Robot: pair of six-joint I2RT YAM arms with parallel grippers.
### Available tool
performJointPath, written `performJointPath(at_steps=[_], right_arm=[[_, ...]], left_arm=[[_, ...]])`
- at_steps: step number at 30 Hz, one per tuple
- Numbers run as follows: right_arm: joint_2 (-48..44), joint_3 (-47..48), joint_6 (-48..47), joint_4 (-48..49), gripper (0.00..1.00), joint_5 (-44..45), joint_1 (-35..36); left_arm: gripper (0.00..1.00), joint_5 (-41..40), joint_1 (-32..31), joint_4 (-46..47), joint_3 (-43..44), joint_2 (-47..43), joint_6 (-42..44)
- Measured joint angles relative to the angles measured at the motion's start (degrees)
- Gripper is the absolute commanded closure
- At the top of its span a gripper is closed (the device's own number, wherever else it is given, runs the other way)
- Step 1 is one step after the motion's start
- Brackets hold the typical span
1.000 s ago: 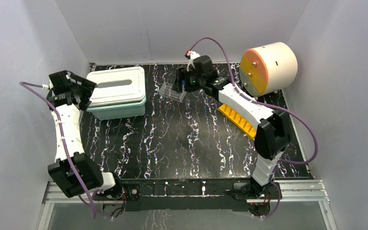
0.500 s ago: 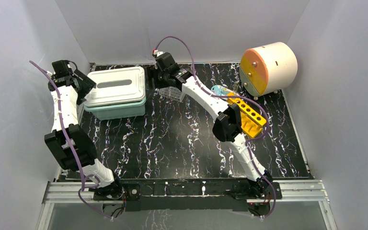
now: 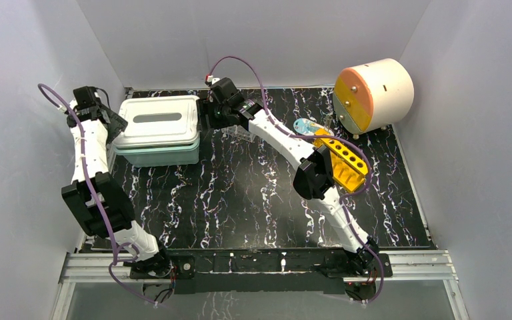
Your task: Organize the chemistry lab equipment
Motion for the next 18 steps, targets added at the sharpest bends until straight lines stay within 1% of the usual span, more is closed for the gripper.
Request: performJointPath(at_steps=[3,6,18], right_arm=[[-0.4,-1.1,0.0,1.4,0.24,0.6,0.2],[-1.6,-3.3,0.0,3.1,0.23,0.6,0.3],[-1.6,-3.3,-0.1,5.4,0.23,-0.5,2.1]], left_arm=[[0.29,-1.4,0.1,-0.3,-1.4,0.0,0.0],[0.28,-2.8,0.3,-0.2,-2.6,0.0,0.0],[0.27,-3.7,0.9,-0.9,-2.5,0.0,-0.7]])
